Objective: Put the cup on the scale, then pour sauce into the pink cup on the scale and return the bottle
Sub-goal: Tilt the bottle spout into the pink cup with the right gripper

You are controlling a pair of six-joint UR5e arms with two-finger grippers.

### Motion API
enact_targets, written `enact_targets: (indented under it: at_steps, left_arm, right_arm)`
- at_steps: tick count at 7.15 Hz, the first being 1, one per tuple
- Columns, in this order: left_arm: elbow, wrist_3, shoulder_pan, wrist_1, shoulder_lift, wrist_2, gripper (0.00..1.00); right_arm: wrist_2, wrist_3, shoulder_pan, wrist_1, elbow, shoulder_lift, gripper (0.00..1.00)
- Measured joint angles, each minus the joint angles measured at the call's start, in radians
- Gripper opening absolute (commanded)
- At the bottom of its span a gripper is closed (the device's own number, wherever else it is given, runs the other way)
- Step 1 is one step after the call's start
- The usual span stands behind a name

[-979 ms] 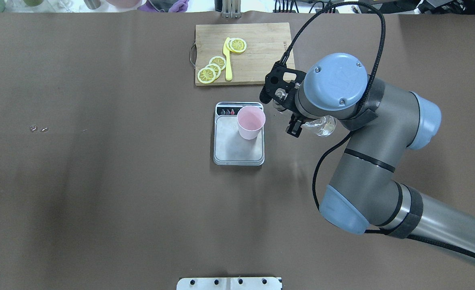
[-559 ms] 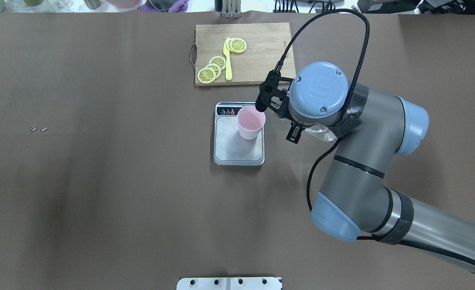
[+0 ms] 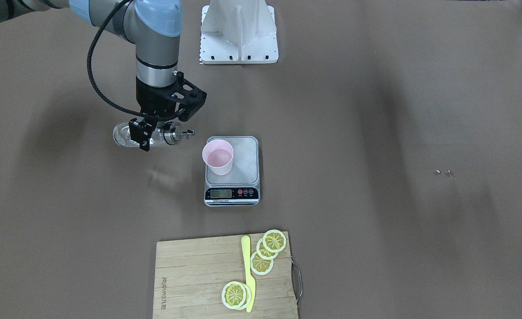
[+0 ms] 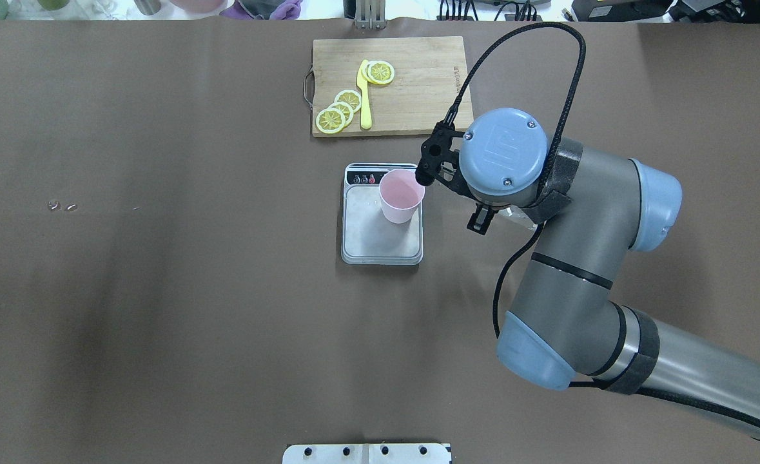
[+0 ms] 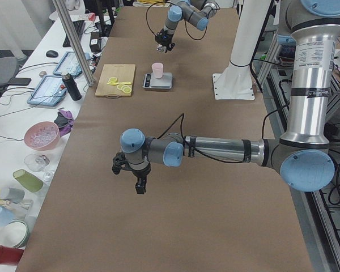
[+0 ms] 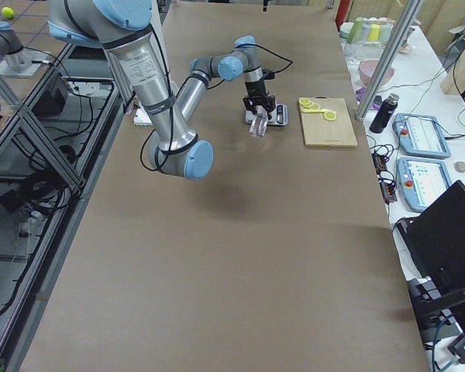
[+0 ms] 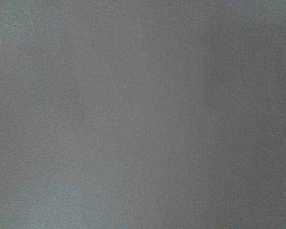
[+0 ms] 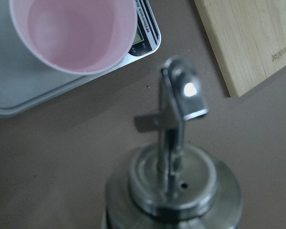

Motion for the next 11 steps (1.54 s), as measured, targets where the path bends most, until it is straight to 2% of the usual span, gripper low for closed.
enact_targets:
  at_steps: [5,11]
  left_arm:
    - [-0.001,0.049,-0.028,0.000,0.027,-0.006,0.98]
    - [0.000,0.042,-0.031,0.002,0.025,-0.003,0.98]
  right_arm:
    - [-0.021,0.001,0.020,-0.014,-0.133,0.077,0.28]
    - [-0.086,0.017,-0.020,-0.150,-0.156,0.137,0.28]
